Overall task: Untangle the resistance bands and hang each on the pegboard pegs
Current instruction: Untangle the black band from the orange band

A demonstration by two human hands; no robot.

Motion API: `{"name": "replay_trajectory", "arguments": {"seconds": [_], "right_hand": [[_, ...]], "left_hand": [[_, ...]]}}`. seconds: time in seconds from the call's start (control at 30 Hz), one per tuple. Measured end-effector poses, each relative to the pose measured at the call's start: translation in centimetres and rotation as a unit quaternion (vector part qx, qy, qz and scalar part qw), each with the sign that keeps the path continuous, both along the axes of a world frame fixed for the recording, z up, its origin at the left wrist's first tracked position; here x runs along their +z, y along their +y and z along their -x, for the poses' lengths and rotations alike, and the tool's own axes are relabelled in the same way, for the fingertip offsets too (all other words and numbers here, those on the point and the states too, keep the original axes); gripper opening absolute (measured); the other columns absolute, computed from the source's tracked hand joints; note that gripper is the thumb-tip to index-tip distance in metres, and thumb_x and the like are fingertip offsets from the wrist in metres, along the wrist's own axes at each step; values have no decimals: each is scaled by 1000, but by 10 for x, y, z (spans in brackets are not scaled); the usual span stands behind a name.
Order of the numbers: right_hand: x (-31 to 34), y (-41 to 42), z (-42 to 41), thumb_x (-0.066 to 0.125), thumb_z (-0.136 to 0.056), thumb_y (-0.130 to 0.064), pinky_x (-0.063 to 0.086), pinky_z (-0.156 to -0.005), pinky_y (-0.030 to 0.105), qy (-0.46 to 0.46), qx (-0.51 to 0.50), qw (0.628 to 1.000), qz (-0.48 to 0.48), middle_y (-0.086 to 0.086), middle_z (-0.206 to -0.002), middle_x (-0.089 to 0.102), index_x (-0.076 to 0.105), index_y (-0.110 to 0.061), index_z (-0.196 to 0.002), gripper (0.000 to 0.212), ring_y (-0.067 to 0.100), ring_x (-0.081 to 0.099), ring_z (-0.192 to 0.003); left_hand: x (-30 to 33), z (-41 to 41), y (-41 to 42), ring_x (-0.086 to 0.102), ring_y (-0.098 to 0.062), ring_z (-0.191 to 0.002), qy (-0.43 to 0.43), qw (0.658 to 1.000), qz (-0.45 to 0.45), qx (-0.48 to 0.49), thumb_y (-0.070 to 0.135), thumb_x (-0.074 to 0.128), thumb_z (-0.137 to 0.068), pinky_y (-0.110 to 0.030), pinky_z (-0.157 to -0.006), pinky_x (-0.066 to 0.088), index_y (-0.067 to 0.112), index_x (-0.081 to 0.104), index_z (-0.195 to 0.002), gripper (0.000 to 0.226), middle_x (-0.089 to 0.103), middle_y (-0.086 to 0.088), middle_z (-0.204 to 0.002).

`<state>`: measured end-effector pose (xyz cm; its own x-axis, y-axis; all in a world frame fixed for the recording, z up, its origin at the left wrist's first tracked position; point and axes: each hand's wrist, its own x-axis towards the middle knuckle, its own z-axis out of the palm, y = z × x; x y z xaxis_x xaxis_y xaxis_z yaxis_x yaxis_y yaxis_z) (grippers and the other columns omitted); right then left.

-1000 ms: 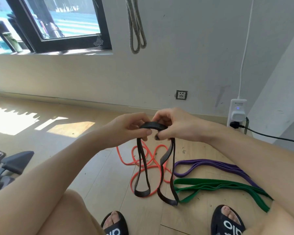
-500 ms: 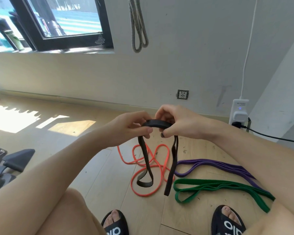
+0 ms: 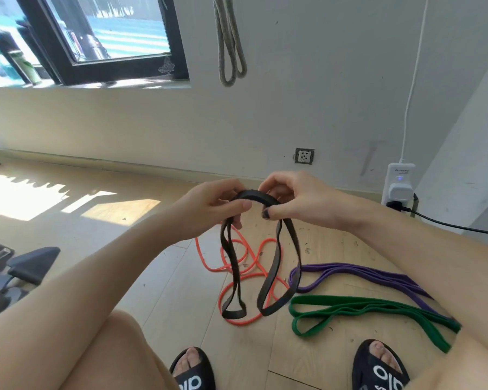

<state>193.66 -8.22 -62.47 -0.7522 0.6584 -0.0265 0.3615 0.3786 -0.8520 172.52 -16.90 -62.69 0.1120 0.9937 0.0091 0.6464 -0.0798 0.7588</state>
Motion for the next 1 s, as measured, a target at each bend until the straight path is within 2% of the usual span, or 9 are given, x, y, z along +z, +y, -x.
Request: {"name": "replay_trajectory", "arguments": {"seconds": [0.13, 0.27, 0.33, 0.47, 0.57, 0.7, 0.8, 0.9, 1.0], "right_hand": [[-4, -1, 1, 75, -87, -5, 59, -90, 31, 9, 10, 1000, 21, 1, -100, 77, 65, -19, -111, 30, 12, 74, -95], [-12, -5, 6, 78, -84, -10, 57, -79, 26, -8, 12, 1000, 0, -1, -92, 72, 64, -21, -107, 29, 9, 70, -85], [-16, -5, 9, 80, -82, -10, 59, -83, 35, -2, 9, 1000, -6, -1, -89, 67, 64, -21, -104, 30, 16, 69, -85], [-19, -5, 11, 81, -81, -10, 58, -83, 36, 13, 5, 1000, -24, 1, -89, 65, 62, -25, -102, 31, 20, 68, -86], [-22, -5, 13, 80, -82, -12, 57, -84, 36, 11, -7, 999, -29, 4, -89, 69, 62, -23, -102, 29, 16, 69, -85], [-27, -6, 19, 73, -88, -12, 58, -88, 41, -7, -27, 999, -41, 5, -97, 69, 61, -20, -108, 25, 16, 71, -88], [-27, -7, 20, 60, -98, -16, 57, -82, 33, -20, -40, 997, -68, -1, -97, 69, 59, -22, -112, 15, 9, 72, -84], [-23, -8, 18, 54, -103, -20, 53, -73, 28, -19, -53, 995, -85, -1, -91, 66, 60, -22, -110, 10, 10, 70, -82], [-20, -9, 17, 54, -103, -21, 53, -68, 32, -35, -49, 994, -93, 5, -86, 65, 59, -19, -104, 5, 18, 68, -81]], "left_hand": [[3, -3, 0, 75, -15, -84, -57, 998, -29, 20, 21, 61, -101, -32, -86, 60, 15, 66, -100, 8, 72, 2, -80], [6, -8, 1, 73, -17, -84, -114, 992, -33, 31, 17, 59, -103, -27, -83, 57, 7, 64, -107, 13, 70, -5, -83], [8, -11, 1, 71, -15, -83, -134, 990, -38, 31, 16, 58, -103, -29, -85, 59, 6, 64, -108, 12, 69, -4, -84], [9, -16, 3, 73, -15, -92, -147, 988, -46, 25, 16, 56, -104, -33, -92, 60, 6, 62, -108, 12, 71, -9, -94], [10, -17, 4, 73, -24, -102, -154, 987, -49, 24, 18, 55, -104, -36, -94, 60, 3, 61, -109, 16, 72, -19, -108], [8, -18, 7, 73, -29, -101, -165, 984, -52, 46, 16, 55, -105, -36, -95, 59, -1, 60, -109, 18, 71, -21, -108], [9, -17, 7, 73, -17, -89, -130, 989, -50, 56, 14, 62, -100, -29, -86, 59, 5, 62, -103, 9, 71, -9, -91], [10, -14, 5, 69, -18, -74, -3, 998, -39, 52, 27, 70, -94, -30, -71, 57, 15, 61, -94, 15, 66, 0, -77], [9, -12, 5, 68, -10, -66, 68, 996, -15, 47, 36, 69, -95, -26, -66, 54, 18, 64, -95, 18, 65, 4, -75]]}}
